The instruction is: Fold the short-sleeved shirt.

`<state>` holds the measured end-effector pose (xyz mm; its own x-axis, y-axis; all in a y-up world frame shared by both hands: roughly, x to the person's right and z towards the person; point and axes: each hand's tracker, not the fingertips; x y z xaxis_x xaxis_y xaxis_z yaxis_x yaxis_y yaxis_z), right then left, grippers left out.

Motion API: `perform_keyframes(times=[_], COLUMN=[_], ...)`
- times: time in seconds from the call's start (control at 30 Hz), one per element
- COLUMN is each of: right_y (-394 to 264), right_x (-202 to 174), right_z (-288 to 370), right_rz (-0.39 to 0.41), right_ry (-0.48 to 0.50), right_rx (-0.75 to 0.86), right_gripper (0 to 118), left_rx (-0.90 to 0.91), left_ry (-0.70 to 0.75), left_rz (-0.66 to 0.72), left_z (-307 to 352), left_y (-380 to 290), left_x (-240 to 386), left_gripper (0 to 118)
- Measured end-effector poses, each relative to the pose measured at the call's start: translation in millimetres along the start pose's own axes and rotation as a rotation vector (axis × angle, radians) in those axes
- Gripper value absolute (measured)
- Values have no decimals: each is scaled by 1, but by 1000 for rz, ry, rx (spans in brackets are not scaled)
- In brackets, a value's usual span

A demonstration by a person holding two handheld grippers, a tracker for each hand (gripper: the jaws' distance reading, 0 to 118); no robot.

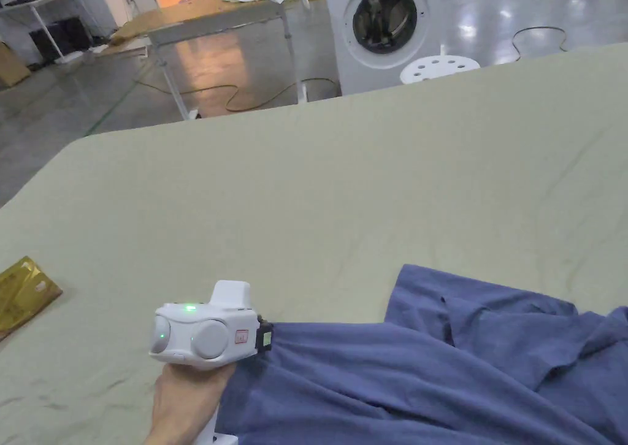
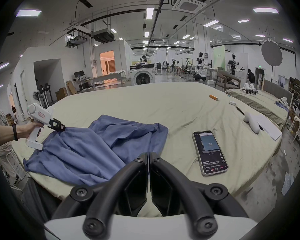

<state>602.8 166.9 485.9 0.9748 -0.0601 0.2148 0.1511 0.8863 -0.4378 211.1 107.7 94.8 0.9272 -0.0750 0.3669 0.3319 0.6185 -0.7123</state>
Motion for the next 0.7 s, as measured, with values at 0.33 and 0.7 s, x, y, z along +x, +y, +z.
perform_keyframes(times=[0.33, 0.7], right_y=[67, 51], right_x=[22, 69], right_z=[-114, -243], right_rz=[37, -92], right_ry=[0, 16], right_rx=[-72, -387], right_gripper=[68, 55], left_rx=[-67, -78], left_ry=[35, -5], left_rz=[-56, 16], left_z=[-13, -4], left_y=[4, 3], left_x=[13, 9], left_gripper=[1, 1])
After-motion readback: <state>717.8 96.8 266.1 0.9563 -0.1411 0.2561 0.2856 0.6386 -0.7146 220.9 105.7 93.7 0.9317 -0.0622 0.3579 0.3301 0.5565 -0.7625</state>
